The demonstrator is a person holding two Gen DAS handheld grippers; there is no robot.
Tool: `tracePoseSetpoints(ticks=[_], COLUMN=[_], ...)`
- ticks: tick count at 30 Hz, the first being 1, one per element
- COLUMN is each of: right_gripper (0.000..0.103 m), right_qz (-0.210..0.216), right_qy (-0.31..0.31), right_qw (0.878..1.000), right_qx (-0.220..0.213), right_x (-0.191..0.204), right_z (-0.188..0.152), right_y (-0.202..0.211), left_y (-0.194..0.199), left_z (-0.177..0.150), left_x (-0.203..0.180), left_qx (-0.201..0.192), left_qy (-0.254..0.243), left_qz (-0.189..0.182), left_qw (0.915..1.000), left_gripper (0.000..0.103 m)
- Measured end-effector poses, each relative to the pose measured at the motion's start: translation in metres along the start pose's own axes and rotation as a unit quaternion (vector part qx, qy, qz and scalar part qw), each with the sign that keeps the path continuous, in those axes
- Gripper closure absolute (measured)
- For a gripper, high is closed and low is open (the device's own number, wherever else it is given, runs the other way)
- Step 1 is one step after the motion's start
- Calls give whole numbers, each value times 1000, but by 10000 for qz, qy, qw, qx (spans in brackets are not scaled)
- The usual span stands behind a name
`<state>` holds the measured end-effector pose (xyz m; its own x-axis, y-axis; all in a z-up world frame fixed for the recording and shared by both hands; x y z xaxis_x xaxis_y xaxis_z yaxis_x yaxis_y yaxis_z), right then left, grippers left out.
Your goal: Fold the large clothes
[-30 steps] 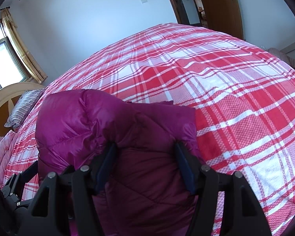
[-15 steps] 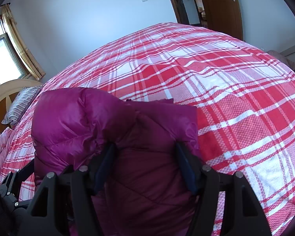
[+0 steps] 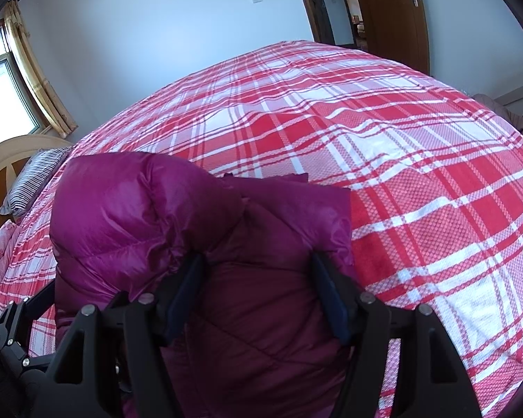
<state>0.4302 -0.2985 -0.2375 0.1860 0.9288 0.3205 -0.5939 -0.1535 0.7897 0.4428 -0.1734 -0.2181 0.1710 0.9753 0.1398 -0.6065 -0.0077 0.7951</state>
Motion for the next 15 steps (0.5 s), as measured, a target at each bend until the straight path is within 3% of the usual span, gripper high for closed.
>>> tracePoseSetpoints(ticks=[15], right_gripper=[33], right_qz=[-139], right_qy=[66], right_qw=[9999], right_qx=[49], right_x=[1], right_z=[-1], right_y=[-4], left_y=[-5], left_z=[0], left_x=[0], left_qx=[90], left_qy=[-4], left_qz=[-9], left_qw=[10000], left_gripper=[2])
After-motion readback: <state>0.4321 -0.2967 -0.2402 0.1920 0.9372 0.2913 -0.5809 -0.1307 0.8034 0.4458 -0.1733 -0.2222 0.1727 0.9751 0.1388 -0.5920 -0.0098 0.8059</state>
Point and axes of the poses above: each gripper's, at about its wrist camera, not at the fingertips, and y roughly against the way its jaws point, x to its left, z to its top, the point moved 5 cm from there along -y, roughly the way its jaws point, and after that the axes turned 9 degrees about x, right-handed, at the moved point
